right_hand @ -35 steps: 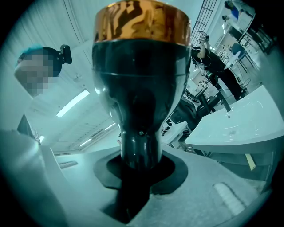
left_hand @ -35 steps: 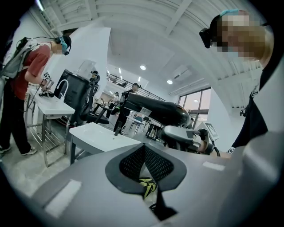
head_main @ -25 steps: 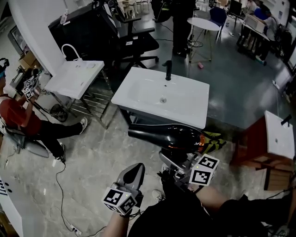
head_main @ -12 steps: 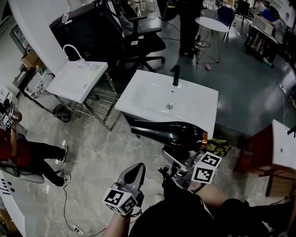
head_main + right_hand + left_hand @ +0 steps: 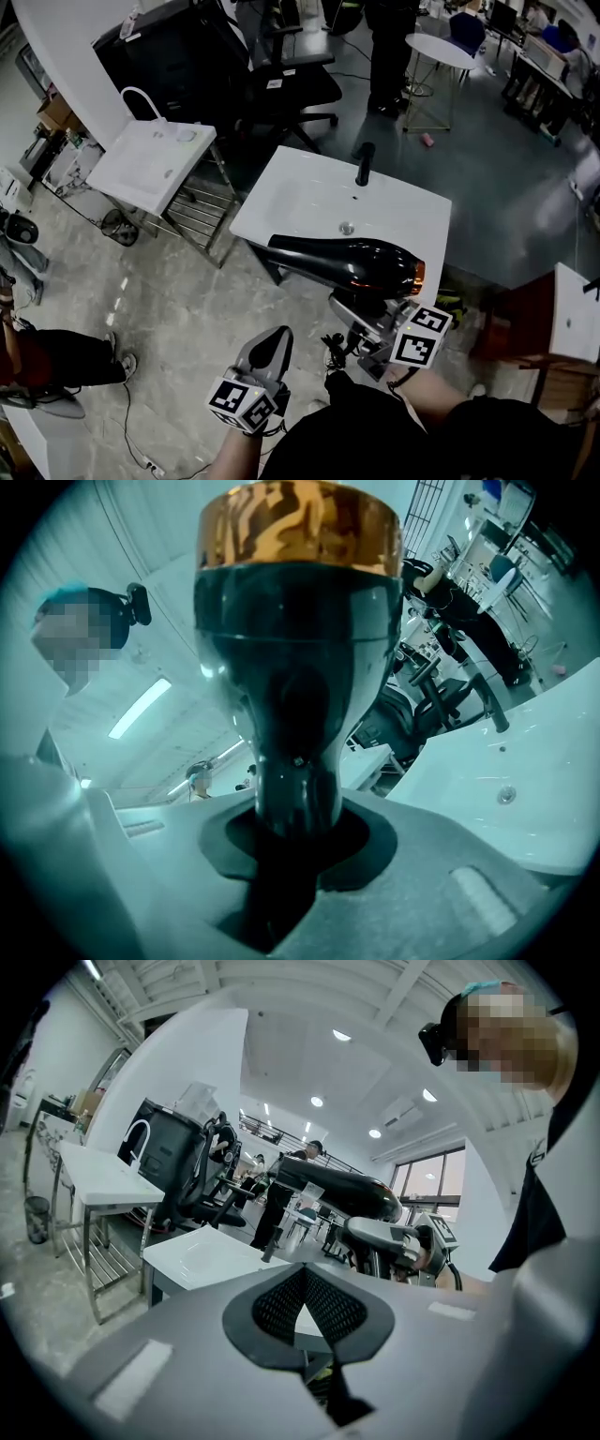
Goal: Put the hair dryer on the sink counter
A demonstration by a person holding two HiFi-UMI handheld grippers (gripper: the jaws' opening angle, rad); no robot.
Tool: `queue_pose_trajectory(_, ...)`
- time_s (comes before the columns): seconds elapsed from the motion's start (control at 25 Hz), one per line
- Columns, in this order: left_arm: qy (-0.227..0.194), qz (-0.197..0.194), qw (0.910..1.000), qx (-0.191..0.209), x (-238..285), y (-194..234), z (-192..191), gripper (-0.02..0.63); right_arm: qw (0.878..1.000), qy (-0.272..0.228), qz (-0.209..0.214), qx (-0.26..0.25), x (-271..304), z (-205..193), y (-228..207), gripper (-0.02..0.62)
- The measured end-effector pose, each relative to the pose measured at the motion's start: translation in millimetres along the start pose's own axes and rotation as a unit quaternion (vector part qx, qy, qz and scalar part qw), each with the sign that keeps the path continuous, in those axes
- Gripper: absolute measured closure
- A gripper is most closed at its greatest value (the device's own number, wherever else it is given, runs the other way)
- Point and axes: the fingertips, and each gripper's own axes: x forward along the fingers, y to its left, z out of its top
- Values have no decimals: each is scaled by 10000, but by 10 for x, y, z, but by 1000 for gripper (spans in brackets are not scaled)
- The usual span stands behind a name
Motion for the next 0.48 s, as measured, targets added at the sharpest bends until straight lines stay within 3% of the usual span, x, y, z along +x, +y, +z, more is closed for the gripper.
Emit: queue_pose_trajectory(0.48, -49, 25, 9999, 91, 601, 174, 382, 603, 9998, -171, 34, 39, 225, 635, -447, 505)
